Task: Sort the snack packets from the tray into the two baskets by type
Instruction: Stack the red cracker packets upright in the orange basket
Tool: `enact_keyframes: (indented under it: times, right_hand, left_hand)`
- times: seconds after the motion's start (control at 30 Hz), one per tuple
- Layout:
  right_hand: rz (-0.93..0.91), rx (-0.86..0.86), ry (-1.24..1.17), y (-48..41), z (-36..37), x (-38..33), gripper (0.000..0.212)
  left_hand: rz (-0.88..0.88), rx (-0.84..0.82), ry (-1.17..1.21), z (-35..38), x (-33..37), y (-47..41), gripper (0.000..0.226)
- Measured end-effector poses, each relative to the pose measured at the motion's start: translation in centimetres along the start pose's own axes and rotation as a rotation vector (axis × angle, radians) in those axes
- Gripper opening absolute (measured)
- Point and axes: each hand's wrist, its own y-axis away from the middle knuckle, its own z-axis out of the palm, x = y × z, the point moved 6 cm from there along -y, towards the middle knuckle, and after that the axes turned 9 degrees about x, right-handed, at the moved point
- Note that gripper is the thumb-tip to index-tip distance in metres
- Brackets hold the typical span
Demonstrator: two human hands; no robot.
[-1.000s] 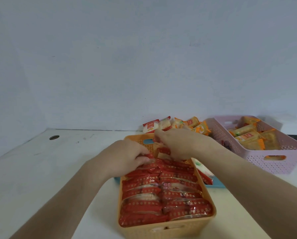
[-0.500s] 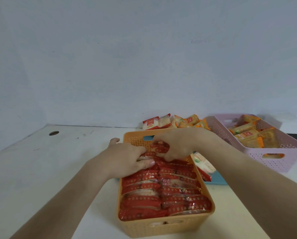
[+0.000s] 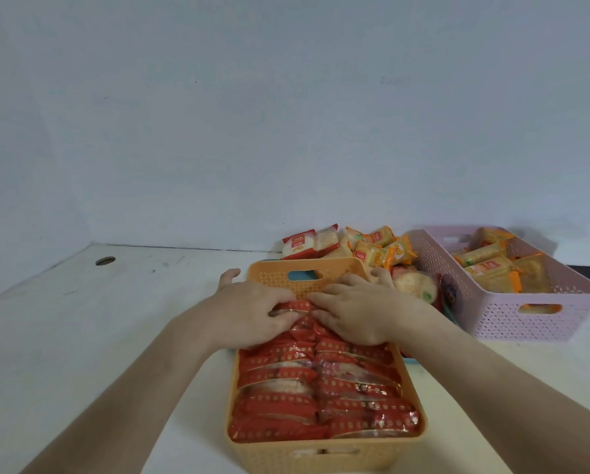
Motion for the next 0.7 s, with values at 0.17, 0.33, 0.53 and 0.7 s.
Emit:
enact_keyframes:
  times: [0.17, 0.33, 0.53, 0.7]
  right_hand:
    - [-0.013, 0.350, -0.369, 0.6, -1.9, 0.2, 0.044]
    - [0.293, 0.643, -1.175, 2.1, -3.3, 6.1, 0.022]
    - [0.362, 0.209, -0.458, 1.9, -0.2, 11.3, 0.051]
    - [0.376, -0.103, -0.267, 1.2, 5.5, 11.1, 0.107]
  left_hand:
    - [0.001, 0.101, 0.078, -0.6, 0.2, 0.2, 0.041]
    - [-0.169, 0.535, 0.590, -3.6, -2.5, 0.3, 0.018]
    - [-0.362, 0.622, 0.788, -3.9, -7.6, -1.9, 0.032]
    - [-0.486, 0.335, 0.865, 1.1, -9.3, -4.4, 0.022]
